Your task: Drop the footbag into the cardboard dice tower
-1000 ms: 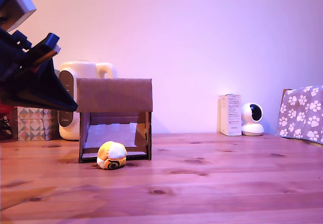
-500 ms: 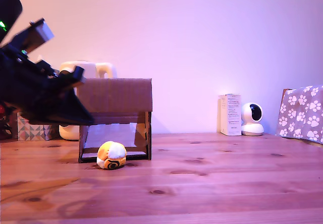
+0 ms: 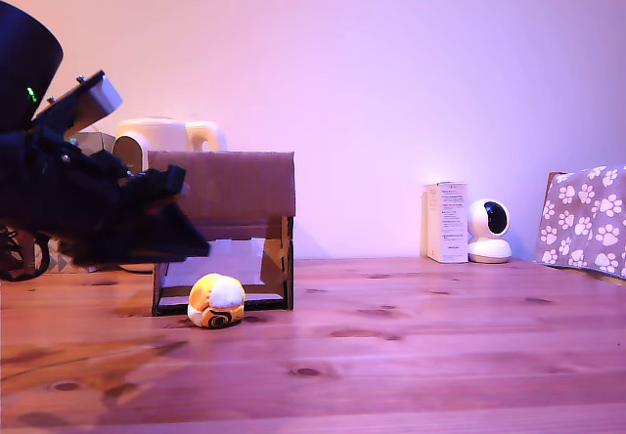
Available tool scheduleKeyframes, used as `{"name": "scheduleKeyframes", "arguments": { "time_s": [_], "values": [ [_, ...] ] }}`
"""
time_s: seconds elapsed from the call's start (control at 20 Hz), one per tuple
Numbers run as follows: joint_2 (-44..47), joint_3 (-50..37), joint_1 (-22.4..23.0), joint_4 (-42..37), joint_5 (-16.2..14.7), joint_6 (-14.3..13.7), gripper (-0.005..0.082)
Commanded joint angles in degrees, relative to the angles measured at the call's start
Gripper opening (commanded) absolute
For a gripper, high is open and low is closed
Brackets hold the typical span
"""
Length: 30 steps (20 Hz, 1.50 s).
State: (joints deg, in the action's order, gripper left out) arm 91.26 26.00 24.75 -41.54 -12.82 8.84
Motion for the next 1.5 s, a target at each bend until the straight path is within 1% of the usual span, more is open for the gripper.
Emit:
{"name": "scheduleKeyframes", "arguments": {
  "time_s": [0.0, 0.15, 0.2, 0.35, 0.4, 0.5, 0.55, 0.6, 0.9, 0.95, 1.0, 1.05, 1.2, 1.25, 1.3, 1.45],
  "values": [
    [1.66, 0.44, 0.17, -0.55, 0.83, -0.31, 0.0780],
    [3.58, 2.25, 0.17, -0.55, 1.33, -0.63, 0.0780],
    [4.33, 2.93, 0.17, -0.55, 1.33, -1.29, 0.0780],
    [7.34, 4.92, 0.17, -0.50, 1.77, -1.81, 0.0780],
    [8.48, 5.62, 0.17, -0.55, 2.27, -1.84, 0.0780],
    [10.47, 6.97, 0.17, -0.57, 4.48, -1.86, 0.0780],
    [11.50, 7.72, 0.17, -0.55, 4.76, -1.99, 0.0780],
    [12.52, 8.46, 0.17, -0.52, 4.76, -2.93, 0.0780],
    [18.03, 12.35, 0.17, -0.44, 4.98, -3.30, 0.0775],
    [18.75, 12.85, 0.17, -0.28, 4.98, -3.32, 0.0745],
    [19.52, 13.33, 0.15, -0.04, 4.96, -3.32, 0.0686],
    [19.98, 13.70, 0.13, 0.46, 4.96, -3.28, 0.0593],
    [20.02, 13.90, 0.13, 1.18, 4.92, -3.26, 0.0190],
    [19.87, 13.90, 0.13, 1.25, 4.92, -3.26, 0.0104],
    [19.43, 13.90, 0.13, 1.70, 4.33, -3.19, 0.0080],
    [15.52, 13.90, 0.46, 6.54, 2.16, -2.84, 0.0079]
  ]
}}
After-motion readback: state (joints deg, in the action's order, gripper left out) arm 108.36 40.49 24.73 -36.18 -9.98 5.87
